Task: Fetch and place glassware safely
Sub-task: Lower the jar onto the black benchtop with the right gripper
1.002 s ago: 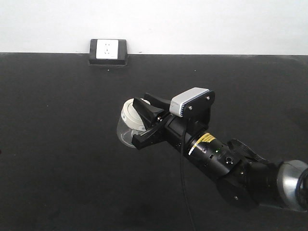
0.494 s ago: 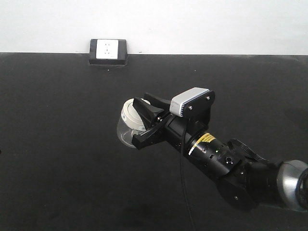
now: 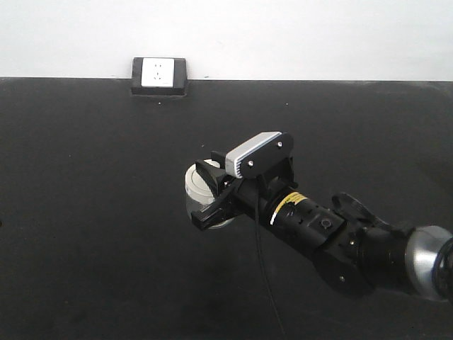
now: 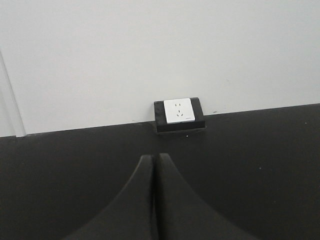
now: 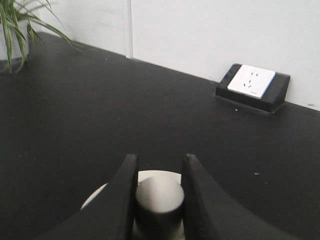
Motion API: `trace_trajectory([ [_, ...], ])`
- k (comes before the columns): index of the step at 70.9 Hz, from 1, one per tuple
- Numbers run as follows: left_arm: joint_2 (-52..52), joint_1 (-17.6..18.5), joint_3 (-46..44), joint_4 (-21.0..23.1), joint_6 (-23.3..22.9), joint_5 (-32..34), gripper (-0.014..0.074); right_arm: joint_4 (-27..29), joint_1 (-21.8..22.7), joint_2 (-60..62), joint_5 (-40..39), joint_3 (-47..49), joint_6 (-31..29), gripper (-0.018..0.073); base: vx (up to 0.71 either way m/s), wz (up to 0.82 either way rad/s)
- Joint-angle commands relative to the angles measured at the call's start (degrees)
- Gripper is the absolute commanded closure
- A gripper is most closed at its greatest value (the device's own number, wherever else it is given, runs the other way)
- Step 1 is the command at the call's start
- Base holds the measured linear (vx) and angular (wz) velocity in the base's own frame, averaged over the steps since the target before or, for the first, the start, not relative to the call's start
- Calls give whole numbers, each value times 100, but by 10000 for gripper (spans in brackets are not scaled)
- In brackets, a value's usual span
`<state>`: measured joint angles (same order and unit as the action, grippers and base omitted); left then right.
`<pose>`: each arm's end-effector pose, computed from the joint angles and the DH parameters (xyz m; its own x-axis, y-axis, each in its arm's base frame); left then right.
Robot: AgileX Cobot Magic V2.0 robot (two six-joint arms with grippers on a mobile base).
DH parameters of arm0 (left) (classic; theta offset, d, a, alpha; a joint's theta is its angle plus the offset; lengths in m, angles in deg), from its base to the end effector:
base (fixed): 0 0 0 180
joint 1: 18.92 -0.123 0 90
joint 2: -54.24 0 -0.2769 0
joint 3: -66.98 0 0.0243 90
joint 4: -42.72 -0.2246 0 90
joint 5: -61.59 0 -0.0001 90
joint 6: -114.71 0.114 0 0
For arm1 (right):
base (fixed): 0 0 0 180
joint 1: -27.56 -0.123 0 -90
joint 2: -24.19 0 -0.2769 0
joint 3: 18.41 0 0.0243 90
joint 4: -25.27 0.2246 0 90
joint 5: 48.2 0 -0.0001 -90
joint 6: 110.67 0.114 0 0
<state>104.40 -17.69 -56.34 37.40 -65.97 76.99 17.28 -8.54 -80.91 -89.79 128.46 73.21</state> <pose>0.1584 -0.0062 0.2907 -0.0226 0.0781 -0.9967 0.0480 0.9959 0.0769 0.2787 0.2162 0.2252 -0.0729 -0.0986 -0.9925 -0.6638 0.7474 -0.0255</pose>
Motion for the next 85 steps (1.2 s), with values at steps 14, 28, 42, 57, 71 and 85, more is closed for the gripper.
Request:
trace_trajectory([
  [14, -14, 31, -151, 48, -41, 396, 603, -405, 916, 534, -80, 305, 442, 560, 0, 0],
  [28, -14, 31, -151, 48, -41, 396, 603, -2310, 1638, 450, -619, 305, 1358, 560, 0, 0],
  [42, -14, 31, -151, 48, -41, 391, 603, -2809, 1930, 67, -1637, 305, 1742, 560, 0, 0],
  [57, -14, 31, -151, 48, -41, 391, 603, -2867, 1923, -424, -1967, 305, 1225, 560, 0, 0],
  [71, -14, 31, -151, 48, -41, 391, 603, -2848, 1923, -855, -2016, 310, 886, 560, 0, 0],
  [85, -14, 31, -151, 48, -41, 391, 603, -2822, 1923, -1226, -2436, 310, 886, 560, 0, 0],
])
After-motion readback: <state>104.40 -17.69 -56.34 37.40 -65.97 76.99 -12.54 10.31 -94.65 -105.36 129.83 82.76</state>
